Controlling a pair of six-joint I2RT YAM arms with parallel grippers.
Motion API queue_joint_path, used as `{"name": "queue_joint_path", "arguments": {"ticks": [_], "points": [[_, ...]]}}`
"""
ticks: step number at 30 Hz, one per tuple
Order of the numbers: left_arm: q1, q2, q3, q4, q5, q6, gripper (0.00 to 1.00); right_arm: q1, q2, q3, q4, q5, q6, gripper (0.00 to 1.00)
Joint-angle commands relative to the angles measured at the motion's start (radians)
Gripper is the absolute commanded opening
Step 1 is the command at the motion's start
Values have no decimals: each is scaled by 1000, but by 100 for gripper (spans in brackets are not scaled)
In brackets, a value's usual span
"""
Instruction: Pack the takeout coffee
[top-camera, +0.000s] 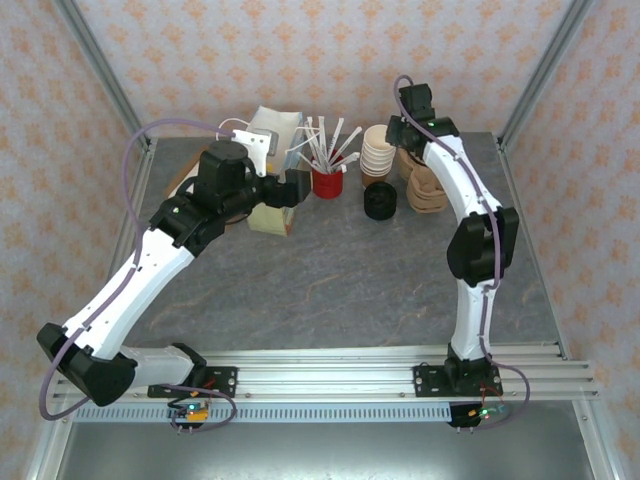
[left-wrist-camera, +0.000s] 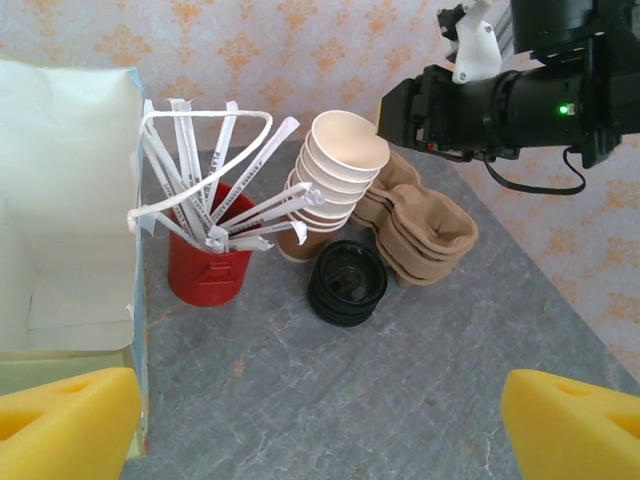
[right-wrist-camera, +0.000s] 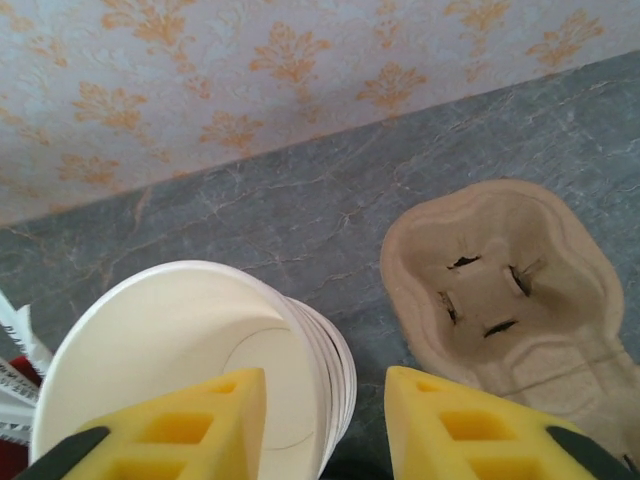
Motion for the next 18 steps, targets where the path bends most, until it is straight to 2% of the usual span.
{"name": "queue_joint_path", "arguments": {"ticks": [1,12,18], "points": [[-12,4,34,-30,-27,22,93,1,41,77,-87,2,-20,33],[-18,20,41,-40,-48,26,93,1,102,151,-117,3,-38,19],[-18,28,41,-40,-56,29,93,1,118,176,-132,1,-39,15]]}}
